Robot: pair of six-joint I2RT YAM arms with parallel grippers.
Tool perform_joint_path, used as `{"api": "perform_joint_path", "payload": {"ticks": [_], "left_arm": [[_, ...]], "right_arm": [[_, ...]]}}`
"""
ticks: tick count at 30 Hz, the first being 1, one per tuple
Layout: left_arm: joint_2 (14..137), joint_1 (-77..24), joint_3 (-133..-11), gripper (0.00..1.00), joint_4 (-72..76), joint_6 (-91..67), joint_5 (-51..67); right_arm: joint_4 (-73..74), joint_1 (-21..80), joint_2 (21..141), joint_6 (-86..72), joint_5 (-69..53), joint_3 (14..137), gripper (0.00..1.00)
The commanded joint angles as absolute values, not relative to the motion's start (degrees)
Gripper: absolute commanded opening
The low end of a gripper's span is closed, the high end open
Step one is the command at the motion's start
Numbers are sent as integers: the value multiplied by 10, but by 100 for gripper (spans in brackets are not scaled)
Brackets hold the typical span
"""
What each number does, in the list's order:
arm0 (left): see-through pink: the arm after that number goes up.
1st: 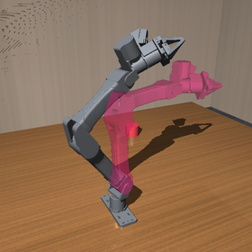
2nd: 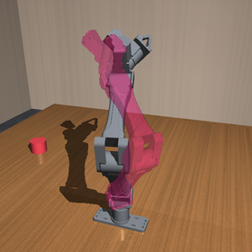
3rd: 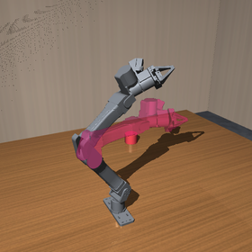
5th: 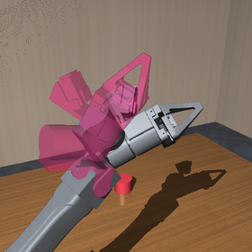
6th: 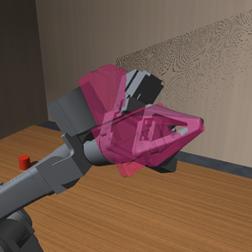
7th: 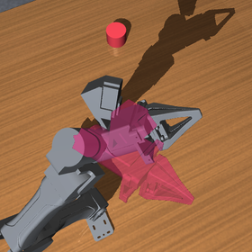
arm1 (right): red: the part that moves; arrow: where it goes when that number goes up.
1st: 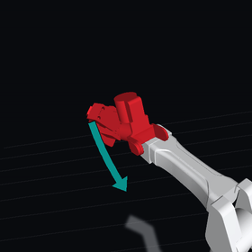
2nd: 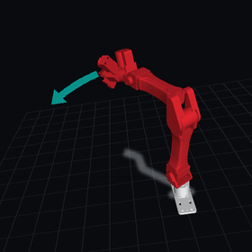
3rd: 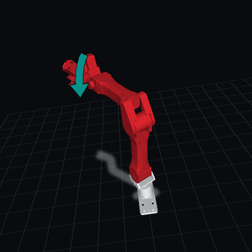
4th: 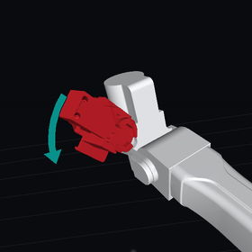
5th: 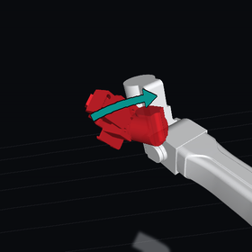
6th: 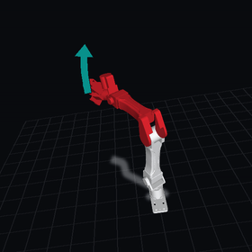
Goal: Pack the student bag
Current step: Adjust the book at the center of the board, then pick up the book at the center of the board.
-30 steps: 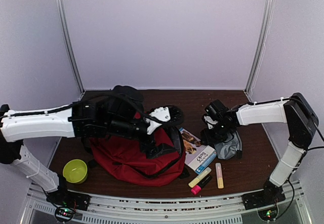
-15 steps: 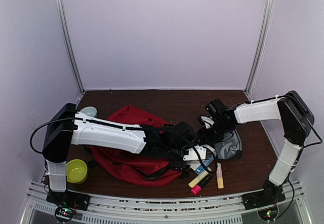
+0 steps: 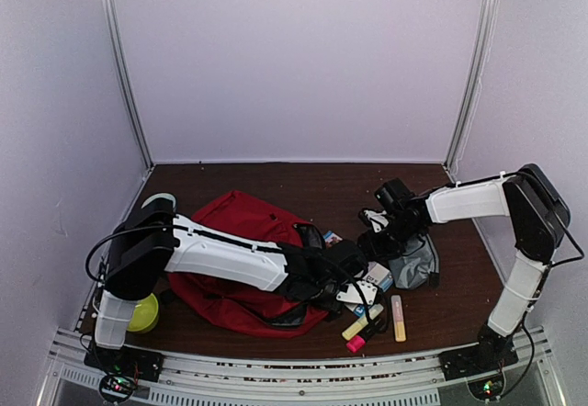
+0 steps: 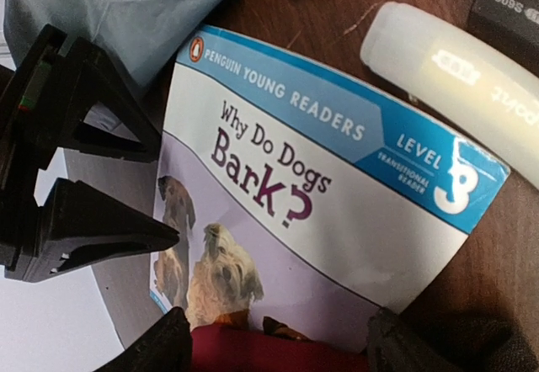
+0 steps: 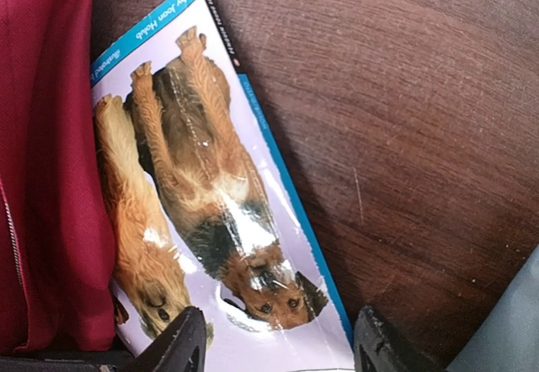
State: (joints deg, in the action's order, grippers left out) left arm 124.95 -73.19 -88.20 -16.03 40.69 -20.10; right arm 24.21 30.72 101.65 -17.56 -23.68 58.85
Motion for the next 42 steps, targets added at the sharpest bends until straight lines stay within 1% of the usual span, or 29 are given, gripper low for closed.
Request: {"api": "perform_joint_path", "payload": {"ticks": [1, 6, 9, 12, 14, 19, 21, 24, 26, 28, 31, 35, 39, 42], "left_arm": [[1288, -722, -890, 74, -168, 451, -263], [1307, -722, -889, 74, -166, 467, -265], [1308, -722, -885, 73, -153, 471, -265], [1303, -722, -884, 72, -164, 467, -253], [1299, -722, -877, 71, -165, 465, -249], [1297, -721, -872, 70, -163, 468, -244], [1288, -722, -873, 70, -168, 464, -237], [1240, -721, -868, 71, -203, 446, -208], [1203, -724, -845, 74, -220, 445, -188], [1177, -730, -808, 79, -232, 460, -163], [1165, -740, -763, 84, -242, 500, -143], [1195, -748, -789, 86, -219, 495, -181], [1245, -748, -827, 85, -193, 483, -244], [1255, -748, -818, 84, -174, 489, -253]], "right_arm": [[265, 308, 1033, -171, -295, 573, 58], [271, 310, 1019, -164, -321, 566, 55], [235, 310, 1006, -184, -413, 551, 53], [144, 310, 1009, -253, -527, 527, 51], [121, 311, 1012, -276, -546, 523, 49], [147, 311, 984, -262, -510, 528, 49], [184, 311, 979, -245, -460, 539, 49], [232, 311, 975, -217, -368, 553, 49], [248, 311, 972, -207, -336, 557, 50], [258, 311, 971, -201, -318, 557, 51], [271, 312, 971, -190, -292, 558, 52], [284, 320, 973, -182, -265, 556, 54], [296, 342, 988, -172, -245, 557, 55], [280, 345, 999, -175, -290, 550, 54]]}}
